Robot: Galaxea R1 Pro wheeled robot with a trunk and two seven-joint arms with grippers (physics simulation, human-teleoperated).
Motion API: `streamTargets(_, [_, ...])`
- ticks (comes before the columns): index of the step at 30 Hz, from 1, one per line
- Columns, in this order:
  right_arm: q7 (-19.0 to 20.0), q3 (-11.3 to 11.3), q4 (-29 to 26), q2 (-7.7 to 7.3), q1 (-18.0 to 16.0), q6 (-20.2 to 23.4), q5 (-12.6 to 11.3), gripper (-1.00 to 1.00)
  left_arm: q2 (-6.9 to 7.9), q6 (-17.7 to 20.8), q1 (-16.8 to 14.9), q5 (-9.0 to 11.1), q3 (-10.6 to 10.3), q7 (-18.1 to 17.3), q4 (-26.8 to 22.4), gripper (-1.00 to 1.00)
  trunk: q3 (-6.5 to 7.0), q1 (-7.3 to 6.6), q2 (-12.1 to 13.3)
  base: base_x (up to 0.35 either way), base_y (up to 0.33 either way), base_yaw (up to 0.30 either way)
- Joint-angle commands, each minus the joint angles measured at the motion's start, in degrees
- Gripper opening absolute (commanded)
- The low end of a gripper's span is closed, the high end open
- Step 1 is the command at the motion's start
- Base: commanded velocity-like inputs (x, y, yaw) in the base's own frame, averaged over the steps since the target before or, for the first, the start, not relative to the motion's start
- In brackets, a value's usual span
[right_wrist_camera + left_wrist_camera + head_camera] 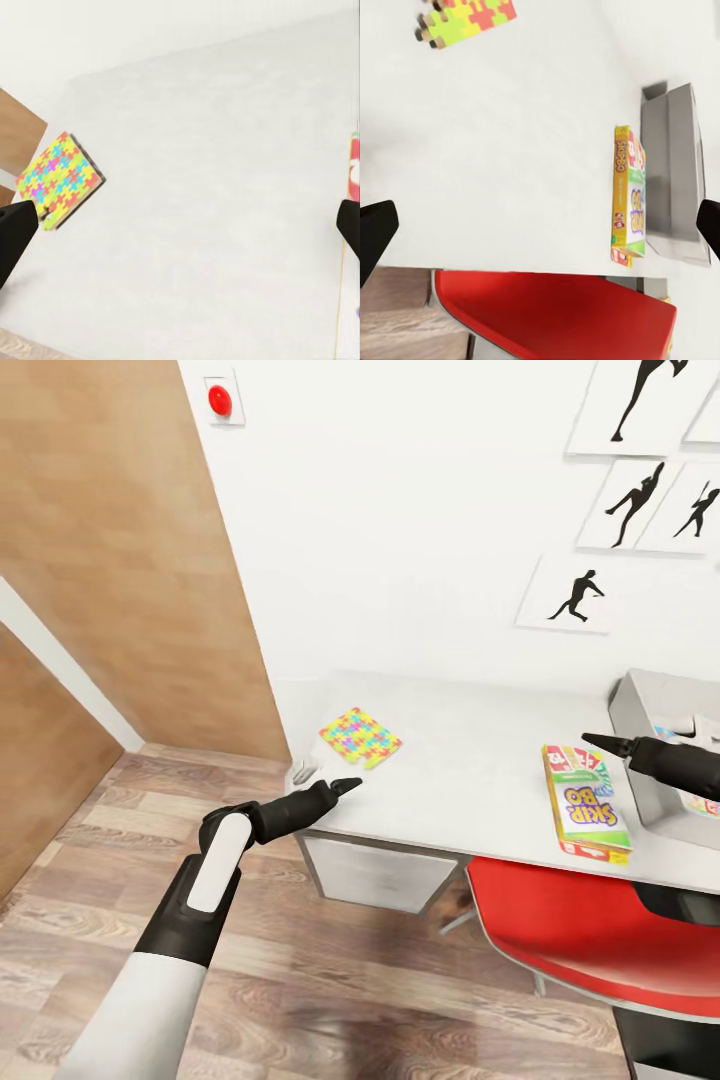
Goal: Put all the toys in the child's room - the three board games (two on the bed and one on the table), the two jigsaw puzzles on the table, and the tennis ball on the table - inside the toy box on the table in the child's room.
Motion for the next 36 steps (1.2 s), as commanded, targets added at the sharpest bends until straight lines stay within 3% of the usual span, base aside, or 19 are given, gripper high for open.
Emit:
streamTargets(1, [0.58, -0.07, -0.01, 0.0, -0.06, 0.25, 0.51, 1.0, -0.02, 0.23, -0.04, -0.23, 0.07, -0.26, -0.01, 1.0, -0.08, 0.02, -0.09, 0.0, 0.131, 0.0])
streamTargets(12, [-3.17, 0.08, 0.13, 0.67, -0.11, 0.25, 0.23, 1.0, -0.01, 0.23, -0.04, -0.24, 0.09, 0.04, -0.01, 1.0, -0.08, 0.02, -0.09, 0.0, 0.057, 0.0])
streamTargets(20, [-6.23, 0.2, 1.17, 3.29, -0.5, 0.25, 0.39, 1.0, -0.01, 0.23, -0.04, -0.27, 0.13, 0.28, -0.01, 1.0, -0.08, 0.02, -0.09, 0.0, 0.014, 0.0])
streamTargets(25, [-10.51, 0.36, 3.87, 5.18, -1.39, 0.25, 0.4, 1.0, -0.01, 0.23, -0.04, -0.29, 0.14, 0.41, 0.02, 1.0, -0.08, 0.02, -0.09, 0.0, 0.005, 0.0])
streamTargets(28, [-11.48, 0.53, 4.93, 5.55, -1.74, 0.25, 0.4, 1.0, -0.01, 0.23, -0.04, -0.3, 0.14, 0.43, 0.03, 1.0, -0.08, 0.02, -0.09, 0.0, 0.003, 0.0])
streamTargets(36, [-14.44, 3.5, 12.07, 6.65, -4.56, 0.25, 0.49, 1.0, 0.03, 0.23, 0.02, -0.38, 0.15, 0.55, 0.13, 1.0, -0.08, 0.02, -0.09, 0.0, 0.001, 0.0])
